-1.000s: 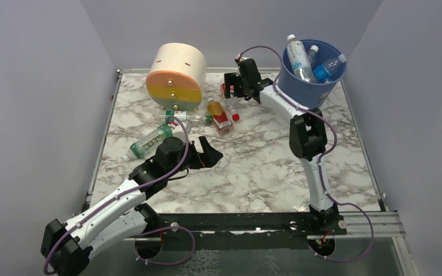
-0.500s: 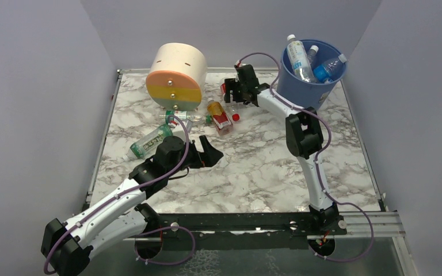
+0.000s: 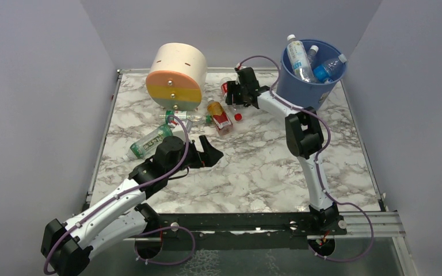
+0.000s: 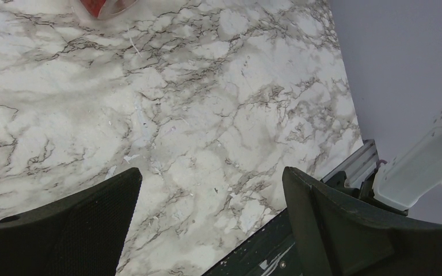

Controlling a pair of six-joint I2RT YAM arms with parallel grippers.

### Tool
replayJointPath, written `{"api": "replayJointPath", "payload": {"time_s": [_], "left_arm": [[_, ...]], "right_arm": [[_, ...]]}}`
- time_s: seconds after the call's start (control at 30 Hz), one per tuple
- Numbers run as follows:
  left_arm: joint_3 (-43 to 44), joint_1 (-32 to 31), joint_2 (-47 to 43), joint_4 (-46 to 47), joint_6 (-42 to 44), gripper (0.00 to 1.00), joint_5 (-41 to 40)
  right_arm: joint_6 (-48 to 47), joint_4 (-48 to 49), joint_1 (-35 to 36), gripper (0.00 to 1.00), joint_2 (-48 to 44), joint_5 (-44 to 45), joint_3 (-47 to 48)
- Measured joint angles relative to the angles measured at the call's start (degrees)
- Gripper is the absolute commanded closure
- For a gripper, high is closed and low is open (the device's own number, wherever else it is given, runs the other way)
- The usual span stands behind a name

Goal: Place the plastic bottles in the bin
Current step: Pick up the plastic bottle at the center of the board.

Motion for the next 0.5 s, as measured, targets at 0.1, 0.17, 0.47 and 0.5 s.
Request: {"api": "replayJointPath", "payload": {"time_s": [0.1, 0.17, 0.47, 0.5], "left_arm": [[0.0, 0.0, -0.3, 0.0, 0.0, 0.01, 0.0], [0.0, 0.0, -0.4, 0.0, 0.0, 0.01, 0.0], [-0.4, 0.0, -0.4, 0.3, 0.0, 0.01, 0.0], [-0.5, 0.0, -0.4, 0.3, -0.2, 0.01, 0.0]], "right_arm": [[0.0, 1.1, 0.0, 0.44, -0.3, 0.0, -0.9], [0.0, 2.0, 0.0, 0.44, -1.2, -0.1, -2.5], [-0.5, 2.1, 0.0, 0.44, -8.1, -0.1, -9.8], [-0.5, 2.1, 0.0, 0.44, -9.1, -0.1, -10.4]]}}
